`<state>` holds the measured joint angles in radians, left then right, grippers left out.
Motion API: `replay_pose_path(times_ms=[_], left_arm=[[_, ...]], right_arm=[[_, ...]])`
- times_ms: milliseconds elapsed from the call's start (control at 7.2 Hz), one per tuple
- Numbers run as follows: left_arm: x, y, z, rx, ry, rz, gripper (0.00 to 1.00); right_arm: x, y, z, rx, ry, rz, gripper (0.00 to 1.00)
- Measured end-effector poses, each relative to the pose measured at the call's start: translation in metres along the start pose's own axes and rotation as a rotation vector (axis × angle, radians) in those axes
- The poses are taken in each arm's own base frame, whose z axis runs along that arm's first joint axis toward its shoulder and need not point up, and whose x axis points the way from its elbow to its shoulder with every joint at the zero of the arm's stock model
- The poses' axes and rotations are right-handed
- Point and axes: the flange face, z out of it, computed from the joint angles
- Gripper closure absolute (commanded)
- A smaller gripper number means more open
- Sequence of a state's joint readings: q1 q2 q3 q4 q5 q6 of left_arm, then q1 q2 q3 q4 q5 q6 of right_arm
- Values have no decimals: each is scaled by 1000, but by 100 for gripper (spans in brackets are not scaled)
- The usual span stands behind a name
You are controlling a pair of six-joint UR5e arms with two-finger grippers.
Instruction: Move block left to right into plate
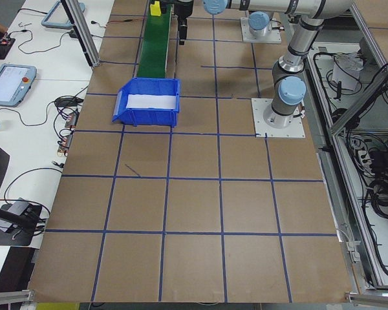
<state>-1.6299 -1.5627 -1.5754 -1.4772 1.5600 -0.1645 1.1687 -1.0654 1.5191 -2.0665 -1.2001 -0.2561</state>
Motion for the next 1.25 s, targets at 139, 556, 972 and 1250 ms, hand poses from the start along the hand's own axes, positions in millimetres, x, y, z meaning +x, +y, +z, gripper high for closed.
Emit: replay_pose_path(times_ms=[139, 556, 972, 1250], left_arm=[[0, 0, 0, 0, 0, 0, 0], [0, 0, 0, 0, 1, 0, 0], [1, 0, 0, 0, 1, 1, 0], [0, 0, 0, 1, 0, 1, 0]], right_arm=[[7, -2, 9, -7, 32, -4, 31], [22, -1, 3, -27, 191, -68, 57], [39, 26, -54, -72, 379, -130, 59], [126, 88, -119, -129, 417, -161, 59]])
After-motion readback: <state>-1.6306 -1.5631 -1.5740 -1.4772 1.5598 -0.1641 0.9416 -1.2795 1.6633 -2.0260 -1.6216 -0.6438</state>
